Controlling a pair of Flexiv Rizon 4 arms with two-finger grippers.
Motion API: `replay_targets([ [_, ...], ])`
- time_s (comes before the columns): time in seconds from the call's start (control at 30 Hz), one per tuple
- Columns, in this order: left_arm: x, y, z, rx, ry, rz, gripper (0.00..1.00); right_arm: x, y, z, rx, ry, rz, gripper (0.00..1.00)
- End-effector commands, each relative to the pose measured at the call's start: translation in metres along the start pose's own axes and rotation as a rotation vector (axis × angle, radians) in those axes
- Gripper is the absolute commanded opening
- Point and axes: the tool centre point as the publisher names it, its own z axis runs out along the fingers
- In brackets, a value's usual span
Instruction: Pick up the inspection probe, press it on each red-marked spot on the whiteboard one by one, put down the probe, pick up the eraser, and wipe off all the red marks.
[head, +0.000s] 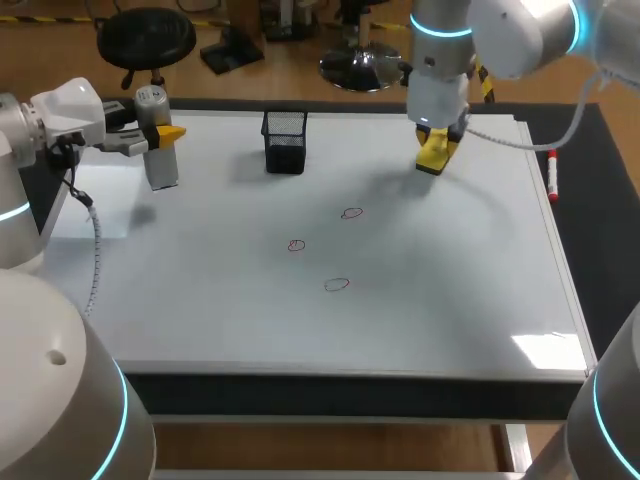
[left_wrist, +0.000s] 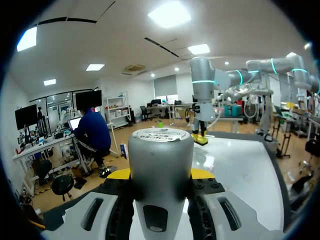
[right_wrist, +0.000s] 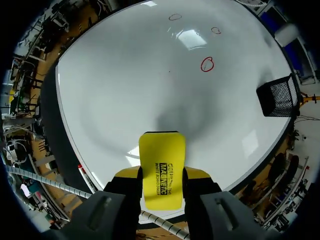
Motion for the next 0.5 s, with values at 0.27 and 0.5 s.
replay_targets([
  [0.27, 0.000, 0.000, 0.000, 0.004, -0.003, 0.002, 0.00, 0.057, 0.008, 0.003, -0.010, -0.012, 0.082, 0.00],
  [0.5, 0.000, 0.000, 0.000, 0.004, -0.003, 0.002, 0.00, 0.072, 0.008, 0.005, -0.016, -0.010, 0.117, 0.00],
])
